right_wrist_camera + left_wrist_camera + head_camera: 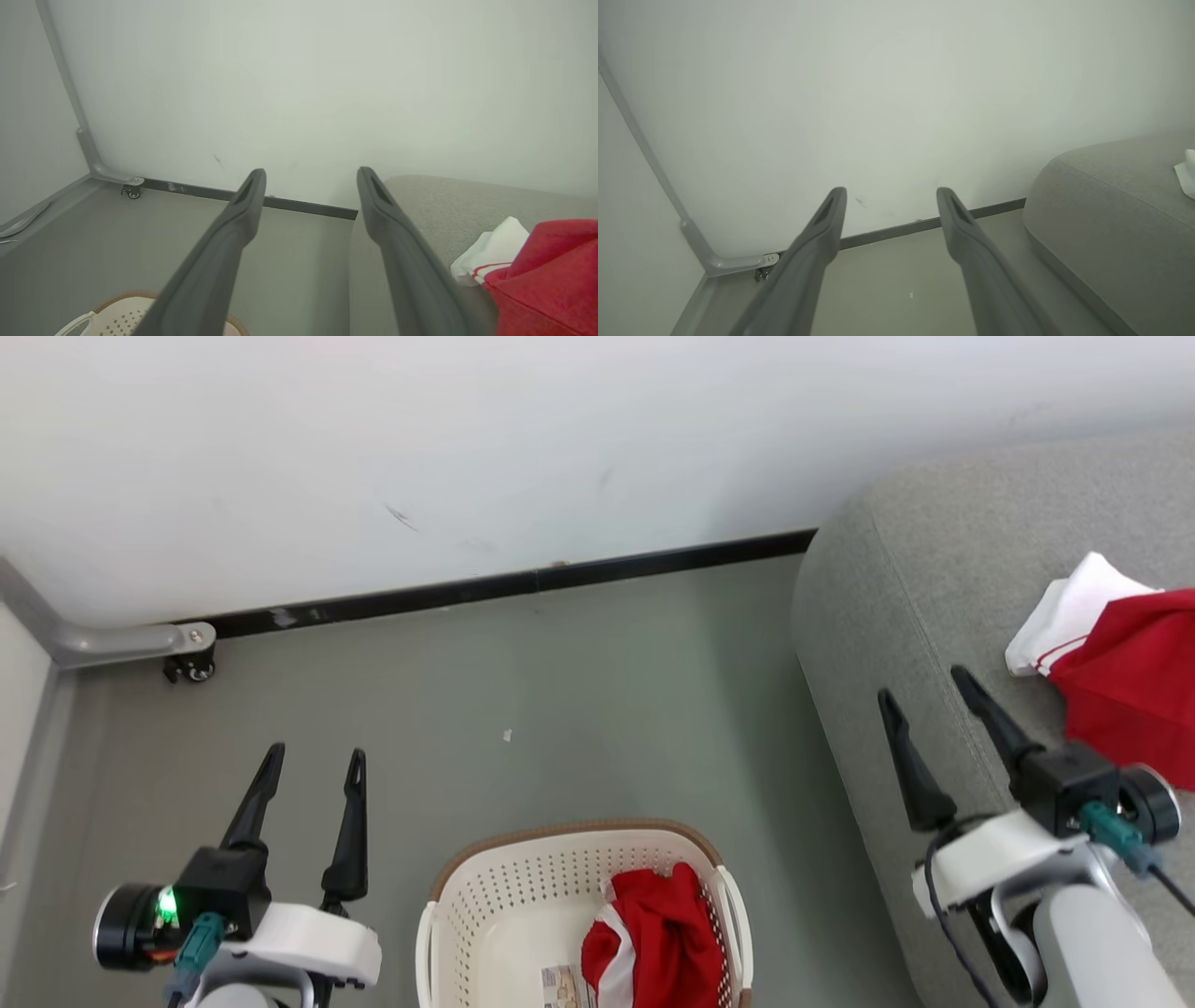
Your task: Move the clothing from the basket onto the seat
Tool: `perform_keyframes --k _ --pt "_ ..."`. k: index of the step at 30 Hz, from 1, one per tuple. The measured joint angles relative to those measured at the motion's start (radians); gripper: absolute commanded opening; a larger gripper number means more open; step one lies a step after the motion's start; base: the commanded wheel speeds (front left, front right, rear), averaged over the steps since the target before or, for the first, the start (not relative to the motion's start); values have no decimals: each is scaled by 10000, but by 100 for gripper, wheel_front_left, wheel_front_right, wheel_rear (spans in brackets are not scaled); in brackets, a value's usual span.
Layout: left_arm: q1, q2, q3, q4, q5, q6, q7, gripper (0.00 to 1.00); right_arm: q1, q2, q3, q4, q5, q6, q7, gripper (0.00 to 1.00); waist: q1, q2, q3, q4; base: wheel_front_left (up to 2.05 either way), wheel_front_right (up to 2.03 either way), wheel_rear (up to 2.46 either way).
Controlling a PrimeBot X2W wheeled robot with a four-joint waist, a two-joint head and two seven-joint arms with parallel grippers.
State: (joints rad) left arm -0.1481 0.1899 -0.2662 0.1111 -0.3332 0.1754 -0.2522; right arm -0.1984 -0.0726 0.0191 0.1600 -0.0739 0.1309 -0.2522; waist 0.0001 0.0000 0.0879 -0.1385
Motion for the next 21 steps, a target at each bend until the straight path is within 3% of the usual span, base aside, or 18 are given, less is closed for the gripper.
perform_keyframes --k 21 --pt "1260 -387 865 -27 -4 69 0 100 2001 272 -198 -506 29 0 0 100 0 0 -1058 301 0 0 0"
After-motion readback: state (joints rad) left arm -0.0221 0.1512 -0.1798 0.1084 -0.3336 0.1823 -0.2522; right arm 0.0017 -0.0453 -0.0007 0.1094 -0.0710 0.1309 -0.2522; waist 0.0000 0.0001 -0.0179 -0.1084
